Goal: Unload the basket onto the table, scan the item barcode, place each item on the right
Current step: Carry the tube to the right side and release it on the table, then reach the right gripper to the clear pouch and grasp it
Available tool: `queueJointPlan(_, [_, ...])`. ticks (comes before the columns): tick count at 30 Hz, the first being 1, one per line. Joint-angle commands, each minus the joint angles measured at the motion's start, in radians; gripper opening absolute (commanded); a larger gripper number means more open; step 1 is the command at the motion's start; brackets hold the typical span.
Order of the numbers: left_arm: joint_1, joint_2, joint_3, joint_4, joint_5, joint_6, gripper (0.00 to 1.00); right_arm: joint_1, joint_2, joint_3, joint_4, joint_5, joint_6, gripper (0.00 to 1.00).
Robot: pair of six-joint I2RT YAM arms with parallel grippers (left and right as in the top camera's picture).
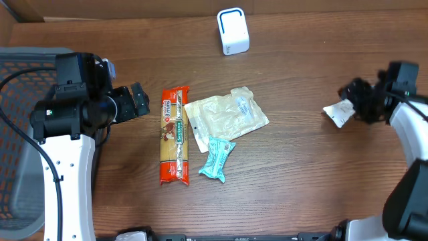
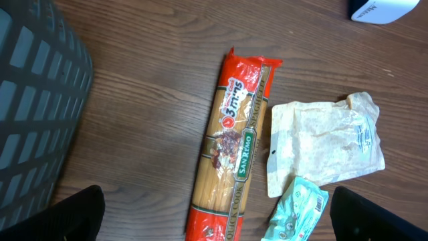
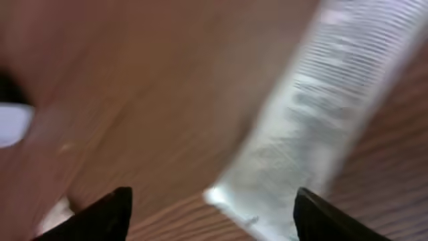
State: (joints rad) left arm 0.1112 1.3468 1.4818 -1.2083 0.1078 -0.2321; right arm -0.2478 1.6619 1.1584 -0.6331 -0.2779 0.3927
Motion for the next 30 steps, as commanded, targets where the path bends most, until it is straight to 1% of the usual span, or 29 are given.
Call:
queueJointPlan(1, [0.0,0.007,0.019,0.002,-0.007,0.016,0.99,0.119,-0.034,0.089,-0.027,-0.097,-0.134,0.8])
queueJointPlan(3, [0.0,0.007,0.019,0.002,-0.007,0.016,0.99,0.206,-0.028,0.104,-0.02,-0.101,-0.148,0.86])
queueJointPlan(4, [0.0,0.007,0.019,0.002,-0.007,0.016,1.0,0.247,-0.024,0.107,-0.009,-0.102,-0.152,0.91])
queueJointPlan(5, [0.0,0.007,0.019,0.002,-0.007,0.016,1.0,0.286,-0.019,0.107,0.005,-0.102,-0.151,1.0])
queueJointPlan(7, [0.0,0.007,0.019,0.002,-0.007,0.016,1.0,0.365,-0.005,0.107,0.034,-0.101,-0.142,1.0])
queueJointPlan(10, [0.0,0.007,0.019,0.002,-0.007,0.016,1.0,0.451,0.012,0.107,0.076,-0.105,-0.048,1.0])
queueJointPlan(13, [0.0,0.007,0.019,0.002,-0.007,0.016,1.0,0.51,0.015,0.107,0.101,-0.109,0.027,1.0])
queueJointPlan(17, [0.0,0.007,0.019,0.002,-0.007,0.016,1.0,0.565,0.033,0.104,0.085,-0.108,0.112,1.0])
queueJointPlan(18, [0.0,0.007,0.019,0.002,-0.007,0.016,1.0,0.571,0.042,0.104,0.074,-0.103,0.144,1.0])
queueJointPlan(20, [0.0,0.007,0.019,0.002,-0.007,0.016,1.0,0.58,0.066,0.102,0.039,-0.076,0.273,1.0])
queueJointPlan(22, [0.0,0.007,0.019,0.002,-0.007,0.016,1.0,0.59,0.089,0.087,0.038,-0.075,0.364,0.97])
queueJointPlan(24, [0.0,0.007,0.019,0.002,-0.007,0.016,1.0,0.606,0.114,0.066,0.052,-0.075,0.419,0.94])
queueJointPlan(26, [0.0,0.007,0.019,0.002,-0.007,0.016,1.0,0.629,0.134,0.04,0.076,-0.075,0.449,0.9])
queueJointPlan(30, [0.0,0.007,0.019,0.002,-0.007,0.016,1.0,0.661,0.142,-0.023,0.127,-0.074,0.454,0.84])
